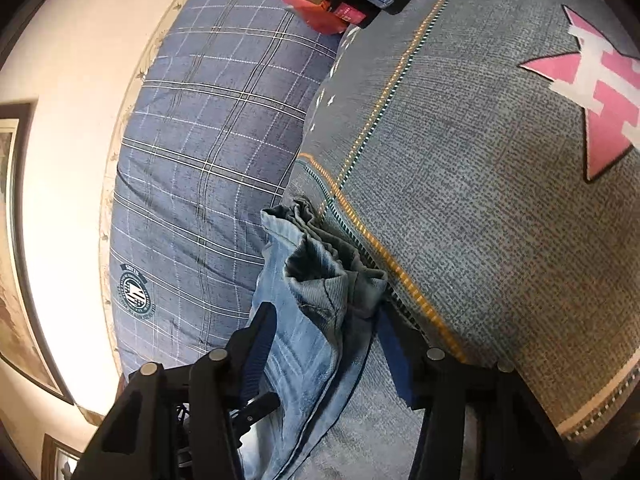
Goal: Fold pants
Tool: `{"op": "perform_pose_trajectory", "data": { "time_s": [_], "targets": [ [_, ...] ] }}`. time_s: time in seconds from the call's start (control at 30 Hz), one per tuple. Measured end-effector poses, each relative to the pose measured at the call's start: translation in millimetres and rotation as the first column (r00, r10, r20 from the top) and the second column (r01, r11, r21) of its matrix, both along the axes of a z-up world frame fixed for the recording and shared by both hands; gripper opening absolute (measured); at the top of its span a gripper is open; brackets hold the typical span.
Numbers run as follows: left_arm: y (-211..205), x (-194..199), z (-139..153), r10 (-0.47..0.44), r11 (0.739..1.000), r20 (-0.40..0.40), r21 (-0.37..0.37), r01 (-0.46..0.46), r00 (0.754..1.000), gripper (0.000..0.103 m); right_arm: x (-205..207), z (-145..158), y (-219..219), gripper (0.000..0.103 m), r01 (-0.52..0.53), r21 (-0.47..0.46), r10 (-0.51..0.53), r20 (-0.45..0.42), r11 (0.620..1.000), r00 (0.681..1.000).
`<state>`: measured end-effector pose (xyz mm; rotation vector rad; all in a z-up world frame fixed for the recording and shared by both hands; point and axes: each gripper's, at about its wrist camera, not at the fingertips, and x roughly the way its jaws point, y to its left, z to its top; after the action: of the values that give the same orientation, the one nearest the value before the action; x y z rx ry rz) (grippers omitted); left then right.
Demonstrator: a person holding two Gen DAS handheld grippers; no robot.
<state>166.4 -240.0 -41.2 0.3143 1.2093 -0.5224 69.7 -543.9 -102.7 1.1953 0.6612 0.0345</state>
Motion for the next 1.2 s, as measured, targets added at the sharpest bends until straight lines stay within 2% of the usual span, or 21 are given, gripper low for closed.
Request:
{"op": "perform_pose_trajectory", "data": {
  "time_s": [0.2, 0.37, 0.4, 0.43, 0.47, 0.57, 0.8, 0.97, 1.07, 1.2],
  "targets": [
    [-3, 2, 3, 0.007, 1.0, -0.009, 0.003, -0.007, 1.0, 0.088, 3, 0, 3, 0.056, -0.014, -0.021, 0.013, -0.007, 1.0, 1.0],
    [-10, 10, 16, 0.042, 0.994, -0.081, -0.096, -0.05, 0.996, 0.088, 9, 7, 11, 0.056, -0.04, -0.089, 0.038, -0.026, 0.995, 0.999],
    [-13, 13, 19, 0.047, 0.991, -0.099, -0.118, -0.058, 0.994, 0.088, 10, 10, 13, 0.049, -0.048, -0.119, 0.044, -0.035, 0.992, 0.998],
    [-16, 16, 22, 0.05, 0.988, -0.115, -0.137, -0.065, 0.992, 0.088, 11, 12, 15, 0.035, -0.055, -0.154, 0.048, -0.051, 0.987, 0.998],
    [-18, 19, 23, 0.052, 0.986, -0.129, -0.15, -0.071, 0.99, 0.088, 12, 13, 16, 0.028, -0.063, -0.184, 0.051, -0.068, 0.981, 0.996],
    [-30, 29, 30, 0.054, 0.976, -0.193, -0.196, -0.092, 0.98, 0.088, 11, 14, 17, 0.02, -0.072, -0.193, 0.061, -0.066, 0.979, 0.996],
    [-71, 55, 45, 0.025, 0.964, -0.261, -0.248, -0.092, 0.965, 0.088, 14, 35, 35, 0.017, -0.12, -0.348, 0.111, -0.046, 0.93, 0.993],
    [-108, 67, 49, -0.002, 0.959, -0.308, -0.27, -0.085, 0.951, 0.088, 16, 46, 48, 0.016, -0.155, -0.421, 0.16, -0.023, 0.894, 0.987],
    [-126, 70, 42, -0.004, 0.963, -0.333, -0.254, -0.085, 0.943, 0.088, 18, 48, 56, 0.016, -0.182, -0.435, 0.197, -0.012, 0.882, 0.98],
    [-147, 71, 33, -0.039, 0.979, -0.329, -0.201, -0.03, 0.943, 0.088, 22, 53, 71, 0.016, -0.232, -0.464, 0.263, 0.001, 0.855, 0.965]
  ]
}}
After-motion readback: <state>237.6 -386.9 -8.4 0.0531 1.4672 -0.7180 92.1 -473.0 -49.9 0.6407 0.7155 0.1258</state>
